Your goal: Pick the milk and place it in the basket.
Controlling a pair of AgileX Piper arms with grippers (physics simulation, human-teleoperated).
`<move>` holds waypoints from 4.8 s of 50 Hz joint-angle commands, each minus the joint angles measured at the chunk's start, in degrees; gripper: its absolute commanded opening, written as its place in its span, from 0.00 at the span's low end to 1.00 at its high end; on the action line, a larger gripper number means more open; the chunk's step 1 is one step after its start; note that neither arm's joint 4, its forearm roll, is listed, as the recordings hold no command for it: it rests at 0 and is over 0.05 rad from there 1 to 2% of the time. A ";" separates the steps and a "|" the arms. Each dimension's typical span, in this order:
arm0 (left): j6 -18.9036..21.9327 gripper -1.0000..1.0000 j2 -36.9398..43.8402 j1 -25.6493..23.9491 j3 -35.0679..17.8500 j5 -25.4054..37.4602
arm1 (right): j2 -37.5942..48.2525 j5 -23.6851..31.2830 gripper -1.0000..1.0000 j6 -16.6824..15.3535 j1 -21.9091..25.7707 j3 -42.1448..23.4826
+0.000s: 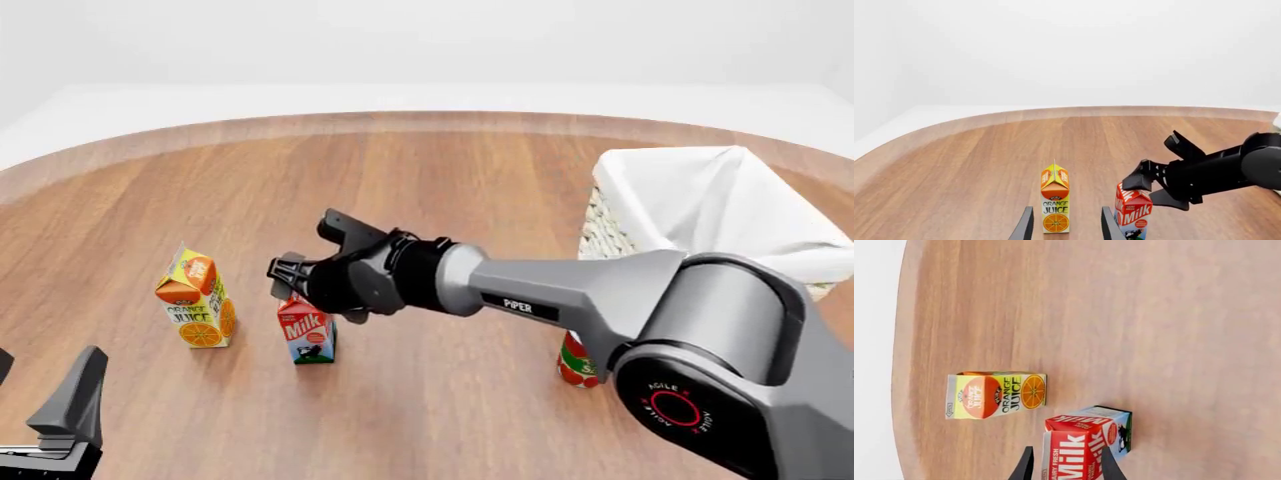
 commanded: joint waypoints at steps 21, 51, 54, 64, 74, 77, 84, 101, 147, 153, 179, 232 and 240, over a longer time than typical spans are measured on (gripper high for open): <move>0.00 1.00 0.00 0.00 0.00 0.00 | 1.15 -0.96 1.00 0.47 -0.09 -0.36; 0.00 1.00 0.00 0.00 0.00 0.00 | -0.57 -2.31 0.00 -0.58 -0.11 -0.86; 0.00 1.00 0.00 0.00 0.00 0.00 | -0.65 -2.33 0.00 -0.72 -0.15 -0.97; 0.00 1.00 0.00 0.00 0.00 0.00 | -1.20 -2.64 0.00 -1.10 -0.07 -1.00; 0.00 1.00 0.00 0.00 0.00 0.00 | -1.63 -2.83 0.00 -1.34 -0.22 -0.76; 0.00 1.00 0.00 0.00 0.00 0.00 | -1.68 -2.75 0.00 -1.45 -0.26 -0.89; 0.00 1.00 0.00 0.00 0.00 0.00 | -2.39 -2.40 0.00 -1.92 -0.53 -0.90; 0.00 1.00 0.00 0.00 0.00 0.00 | -5.49 -1.91 0.00 -3.43 -1.84 0.47; 0.00 1.00 0.00 0.00 0.00 0.00 | -19.56 1.65 0.00 -11.33 -9.58 3.48; 0.00 1.00 0.00 0.00 0.00 0.00 | -22.03 1.67 0.00 -12.06 -10.72 5.03; 0.00 1.00 0.00 0.00 0.00 0.00 | -31.33 1.33 0.00 -14.47 -17.26 11.60; 0.00 1.00 0.00 0.00 0.00 0.00 | -47.42 2.60 0.00 -16.06 -30.18 19.46; 0.00 1.00 0.00 0.00 0.00 0.00 | -48.79 2.30 0.00 -16.17 -32.19 20.50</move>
